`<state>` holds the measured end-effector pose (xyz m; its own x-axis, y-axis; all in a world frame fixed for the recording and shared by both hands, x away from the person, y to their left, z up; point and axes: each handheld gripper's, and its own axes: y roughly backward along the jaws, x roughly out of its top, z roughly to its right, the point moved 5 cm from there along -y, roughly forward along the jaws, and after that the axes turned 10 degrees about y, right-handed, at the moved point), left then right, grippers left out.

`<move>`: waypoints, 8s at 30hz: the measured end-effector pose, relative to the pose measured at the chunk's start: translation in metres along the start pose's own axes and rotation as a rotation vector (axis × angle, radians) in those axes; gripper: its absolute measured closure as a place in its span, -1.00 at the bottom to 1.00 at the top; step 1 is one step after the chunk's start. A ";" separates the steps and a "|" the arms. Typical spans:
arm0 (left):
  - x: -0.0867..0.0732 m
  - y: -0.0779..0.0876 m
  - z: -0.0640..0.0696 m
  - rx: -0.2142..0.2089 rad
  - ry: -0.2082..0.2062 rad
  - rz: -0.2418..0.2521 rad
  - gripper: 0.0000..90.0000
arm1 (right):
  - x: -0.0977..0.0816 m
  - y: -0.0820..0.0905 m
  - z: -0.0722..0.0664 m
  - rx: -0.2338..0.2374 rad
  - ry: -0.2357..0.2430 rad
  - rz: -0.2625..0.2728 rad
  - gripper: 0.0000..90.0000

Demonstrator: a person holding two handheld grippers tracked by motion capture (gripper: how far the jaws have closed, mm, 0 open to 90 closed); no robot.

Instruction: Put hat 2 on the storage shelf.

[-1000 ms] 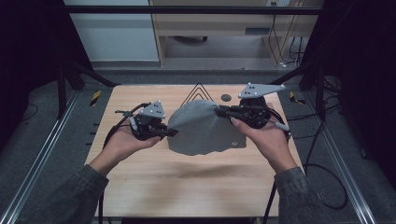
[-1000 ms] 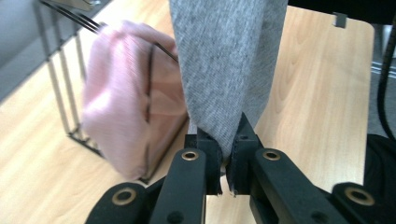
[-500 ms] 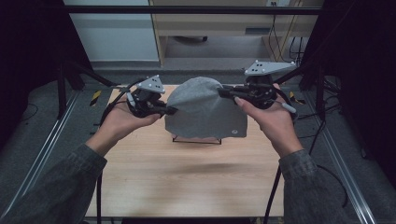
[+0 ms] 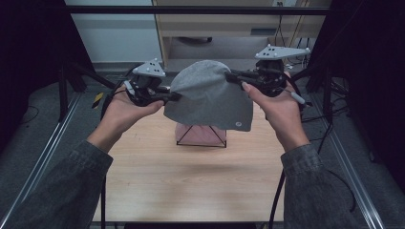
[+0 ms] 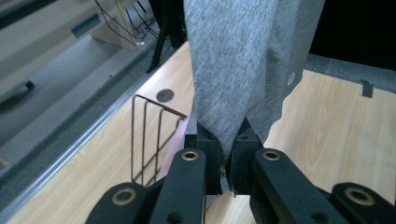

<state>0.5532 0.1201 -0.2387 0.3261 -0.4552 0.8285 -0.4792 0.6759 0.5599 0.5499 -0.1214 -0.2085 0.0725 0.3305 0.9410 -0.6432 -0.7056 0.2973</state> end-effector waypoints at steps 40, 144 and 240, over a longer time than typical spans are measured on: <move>0.004 -0.092 -0.084 0.132 0.113 0.135 0.90 | -0.039 -0.083 0.080 -0.150 -0.052 0.002 0.90; -0.127 -0.140 -0.083 0.121 0.234 -0.073 0.83 | -0.155 -0.120 0.029 -0.089 -0.073 -0.209 0.67; -0.308 -0.069 -0.058 0.127 0.336 -0.312 -0.92 | -0.341 -0.010 -0.013 -0.175 -0.307 -0.575 -0.82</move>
<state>0.5324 0.2475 -0.5327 0.7060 -0.3983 0.5856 -0.4050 0.4511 0.7952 0.5219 -0.2188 -0.5346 0.6370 0.4122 0.6514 -0.5496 -0.3497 0.7587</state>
